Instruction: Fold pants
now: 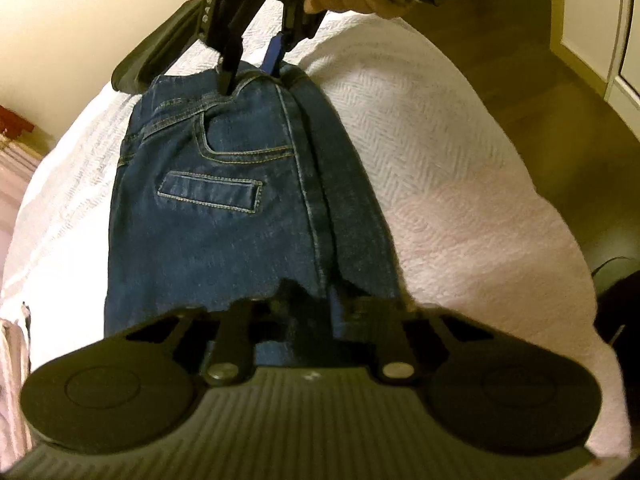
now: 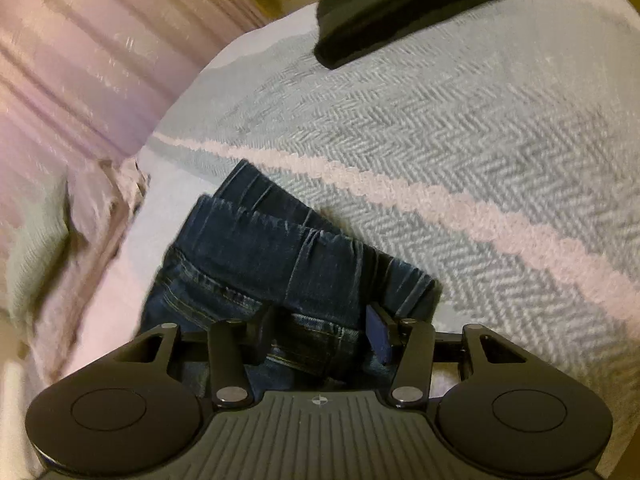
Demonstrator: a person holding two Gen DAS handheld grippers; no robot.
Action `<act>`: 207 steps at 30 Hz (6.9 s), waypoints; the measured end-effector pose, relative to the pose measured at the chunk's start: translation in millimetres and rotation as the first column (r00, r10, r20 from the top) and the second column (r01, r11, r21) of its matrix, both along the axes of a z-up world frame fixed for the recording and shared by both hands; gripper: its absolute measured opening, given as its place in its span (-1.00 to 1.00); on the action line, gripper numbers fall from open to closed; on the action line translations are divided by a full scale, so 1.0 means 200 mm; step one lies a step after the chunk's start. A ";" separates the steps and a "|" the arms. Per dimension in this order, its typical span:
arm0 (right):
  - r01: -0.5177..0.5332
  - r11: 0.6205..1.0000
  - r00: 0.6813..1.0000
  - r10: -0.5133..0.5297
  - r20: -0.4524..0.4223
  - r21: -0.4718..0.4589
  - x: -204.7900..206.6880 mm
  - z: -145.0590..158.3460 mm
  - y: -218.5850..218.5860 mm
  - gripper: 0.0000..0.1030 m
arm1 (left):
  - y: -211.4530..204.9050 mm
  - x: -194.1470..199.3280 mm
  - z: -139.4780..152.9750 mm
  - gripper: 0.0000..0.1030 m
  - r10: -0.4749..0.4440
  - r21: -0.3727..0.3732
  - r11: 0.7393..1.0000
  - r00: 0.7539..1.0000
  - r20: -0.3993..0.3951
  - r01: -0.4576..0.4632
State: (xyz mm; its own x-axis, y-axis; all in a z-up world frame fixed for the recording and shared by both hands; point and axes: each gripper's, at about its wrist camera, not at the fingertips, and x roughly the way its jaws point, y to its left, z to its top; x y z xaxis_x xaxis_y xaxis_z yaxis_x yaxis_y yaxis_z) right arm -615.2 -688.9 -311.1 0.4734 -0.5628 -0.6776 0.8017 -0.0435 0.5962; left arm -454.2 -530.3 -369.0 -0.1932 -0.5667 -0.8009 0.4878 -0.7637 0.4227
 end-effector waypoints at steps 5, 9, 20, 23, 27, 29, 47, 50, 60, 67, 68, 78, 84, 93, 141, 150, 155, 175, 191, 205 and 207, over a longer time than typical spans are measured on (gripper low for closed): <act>-0.023 0.999 0.998 0.022 -0.052 -0.025 -0.01 0.14 0.03 -0.77 | 0.01 0.03 0.12 -0.88 0.010 0.009 1.000 0.998 -0.055 -0.010; -0.024 0.998 0.992 0.018 -0.121 -0.050 -0.05 0.27 0.10 -0.78 | 0.05 0.01 0.24 -0.88 -0.024 0.031 0.999 0.993 -0.118 0.028; -0.024 1.000 0.967 0.024 -0.255 0.005 -0.08 0.16 0.17 -0.38 | -0.02 0.00 0.16 -0.62 0.019 0.145 0.989 0.994 -0.106 -0.003; -0.095 0.994 0.933 0.069 -0.353 -0.056 -0.02 0.30 0.19 -0.34 | -0.01 0.10 0.28 -0.53 0.063 0.163 0.986 0.985 -0.158 -0.037; -0.211 0.971 0.904 0.151 -0.399 -0.110 0.08 0.42 0.13 -0.31 | -0.14 0.23 0.40 -0.42 0.183 0.165 0.975 0.964 -0.195 -0.152; -0.324 0.940 0.874 0.254 -0.414 -0.107 0.17 0.45 0.04 -0.30 | -0.23 0.29 0.42 -0.41 0.232 0.133 0.969 0.954 -0.188 -0.209; -0.543 0.744 0.783 0.616 -0.086 0.388 0.52 -0.05 -0.94 -0.29 | -0.67 0.54 0.21 -0.28 0.427 0.210 0.895 0.893 -0.143 -0.394; -0.518 0.748 0.804 0.592 -0.063 0.414 0.51 -0.07 -1.00 -0.30 | -0.66 0.55 0.22 -0.28 0.418 0.206 0.899 0.897 -0.141 -0.387; -0.579 0.690 0.792 0.603 0.098 0.434 0.51 -0.10 -1.04 -0.29 | -0.62 0.53 0.19 -0.27 0.365 0.170 0.924 0.924 -0.117 -0.343; -0.517 0.782 0.830 0.557 -0.019 0.348 0.45 0.02 -1.06 -1.00 | -0.65 0.53 0.23 -0.26 0.368 0.162 0.925 0.919 -0.144 -0.345; -0.495 0.808 0.846 0.532 -0.034 0.320 0.42 0.06 -1.07 -1.00 | -0.66 0.52 0.23 -0.25 0.368 0.163 0.925 0.918 -0.146 -0.344; -0.419 0.876 0.869 0.463 -0.173 0.237 0.21 0.13 -1.04 -1.00 | -0.67 0.50 0.22 -0.24 0.382 0.184 0.917 0.910 -0.161 -0.353; -0.445 0.882 0.870 0.467 -0.160 0.157 0.19 0.21 -0.72 0.08 | -0.63 0.47 0.31 -0.20 0.356 0.183 0.929 0.910 -0.211 -0.321; -0.505 0.862 0.828 0.498 -0.257 0.043 0.27 0.25 -0.64 0.10 | -0.64 0.41 0.23 -0.20 0.340 0.185 0.934 0.918 -0.205 -0.305; -0.860 0.508 0.419 0.758 -0.501 0.050 1.57 0.16 -0.08 0.03 | 0.07 1.28 0.43 -0.09 0.627 0.200 0.779 0.737 -0.252 -0.594; -0.872 0.447 0.348 0.853 -0.389 0.200 1.46 -0.13 0.04 0.03 | -0.63 1.36 0.27 -0.05 0.466 0.295 0.877 0.819 -0.335 -0.379; -0.820 0.532 0.418 0.809 -0.413 0.212 1.37 -0.15 0.06 0.03 | -0.74 1.33 0.15 -0.06 0.282 0.378 0.916 0.884 -0.373 -0.133; -0.713 0.650 0.496 0.733 -0.467 0.262 1.31 -0.18 0.04 0.04 | -0.75 1.29 0.18 -0.05 0.156 0.534 0.835 0.877 -0.455 0.129; -0.690 0.701 0.560 0.676 -0.479 0.183 1.39 -0.20 -0.08 0.04 | -0.96 1.42 0.12 0.16 0.397 0.465 0.872 0.774 -0.492 -0.152; -0.708 0.698 0.591 0.667 -0.455 0.104 1.33 -0.21 -0.11 0.04 | -0.83 1.40 0.34 0.04 0.427 0.450 0.872 0.752 -0.503 -0.195; -0.711 0.696 0.587 0.665 -0.462 0.098 1.34 -0.23 -0.11 0.04 | -0.80 1.31 0.35 0.09 0.417 0.448 0.875 0.753 -0.509 -0.183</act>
